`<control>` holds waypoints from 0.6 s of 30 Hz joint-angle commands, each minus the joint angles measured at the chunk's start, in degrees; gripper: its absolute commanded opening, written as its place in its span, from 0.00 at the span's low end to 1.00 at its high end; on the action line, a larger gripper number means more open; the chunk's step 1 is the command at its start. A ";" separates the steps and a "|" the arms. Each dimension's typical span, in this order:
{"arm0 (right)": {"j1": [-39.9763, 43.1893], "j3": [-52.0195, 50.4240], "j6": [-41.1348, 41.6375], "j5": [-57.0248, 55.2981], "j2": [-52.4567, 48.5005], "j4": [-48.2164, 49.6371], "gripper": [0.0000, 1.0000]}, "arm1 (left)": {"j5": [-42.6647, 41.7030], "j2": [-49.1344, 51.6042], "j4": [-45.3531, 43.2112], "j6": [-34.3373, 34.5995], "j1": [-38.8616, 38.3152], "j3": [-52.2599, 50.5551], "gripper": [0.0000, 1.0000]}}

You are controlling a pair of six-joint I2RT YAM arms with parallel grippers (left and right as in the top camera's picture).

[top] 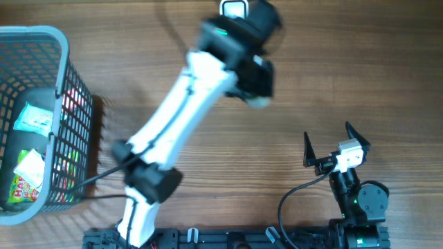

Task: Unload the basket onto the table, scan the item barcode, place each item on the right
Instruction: 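Carry the jar with the left gripper and set it on the table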

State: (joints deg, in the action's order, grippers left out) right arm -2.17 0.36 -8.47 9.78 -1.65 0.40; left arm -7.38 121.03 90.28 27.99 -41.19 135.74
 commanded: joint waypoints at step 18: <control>-0.07 -0.07 -0.55 -0.87 0.28 0.20 1.00 | 4.04 11.43 -22.38 -61.00 -1.55 -18.62 0.63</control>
State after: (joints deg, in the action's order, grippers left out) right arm -2.17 0.36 -8.47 9.78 -1.65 0.40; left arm -3.62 132.55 70.96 -24.08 -43.44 121.10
